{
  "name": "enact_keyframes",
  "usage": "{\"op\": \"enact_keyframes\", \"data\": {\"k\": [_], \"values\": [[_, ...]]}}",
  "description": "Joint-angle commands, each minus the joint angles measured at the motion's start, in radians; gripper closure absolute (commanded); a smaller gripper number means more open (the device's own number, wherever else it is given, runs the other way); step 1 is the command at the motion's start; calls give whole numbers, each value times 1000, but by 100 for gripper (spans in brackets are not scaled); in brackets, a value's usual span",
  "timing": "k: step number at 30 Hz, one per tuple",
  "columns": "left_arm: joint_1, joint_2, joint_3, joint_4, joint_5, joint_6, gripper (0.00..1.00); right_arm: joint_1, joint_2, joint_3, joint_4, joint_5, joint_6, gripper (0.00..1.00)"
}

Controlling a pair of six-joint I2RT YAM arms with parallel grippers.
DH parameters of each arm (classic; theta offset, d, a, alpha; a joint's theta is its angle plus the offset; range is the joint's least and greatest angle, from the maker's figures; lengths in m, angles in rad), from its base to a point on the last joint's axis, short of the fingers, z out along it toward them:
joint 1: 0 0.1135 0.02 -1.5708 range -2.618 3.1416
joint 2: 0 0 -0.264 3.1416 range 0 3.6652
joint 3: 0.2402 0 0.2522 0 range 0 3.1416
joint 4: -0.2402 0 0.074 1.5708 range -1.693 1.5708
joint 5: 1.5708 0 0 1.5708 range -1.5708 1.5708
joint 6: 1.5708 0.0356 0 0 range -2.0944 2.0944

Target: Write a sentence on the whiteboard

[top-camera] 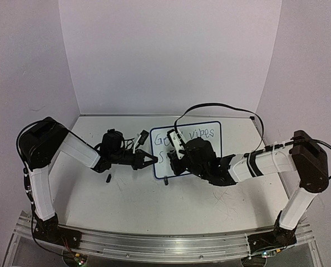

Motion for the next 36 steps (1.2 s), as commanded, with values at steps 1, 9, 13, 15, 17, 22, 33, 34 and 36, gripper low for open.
{"op": "enact_keyframes", "data": {"k": [1, 9, 13, 15, 17, 22, 33, 34, 36], "values": [[10, -9, 24, -73, -158, 52, 100, -1, 11, 34, 58, 24, -6, 100], [10, -11, 24, -76, -159, 54, 100, -1, 16, 39, 72, 26, -11, 100], [8, -13, 24, -77, -160, 55, 100, -2, 27, 42, 74, 39, -10, 100], [9, -12, 24, -77, -160, 55, 100, -3, 26, 43, 79, 43, -12, 100], [9, -12, 24, -78, -160, 55, 100, -2, 26, 48, 81, 45, -15, 100], [9, -11, 25, -79, -161, 57, 100, -3, 18, 50, 84, 48, -18, 100], [9, -11, 26, -81, -160, 57, 100, -4, 22, 57, 88, 55, -18, 100], [9, -11, 27, -81, -161, 58, 100, -4, 22, 57, 89, 56, -18, 100], [9, -12, 27, -82, -161, 58, 100, -4, 21, 59, 88, 53, -18, 100]]}}
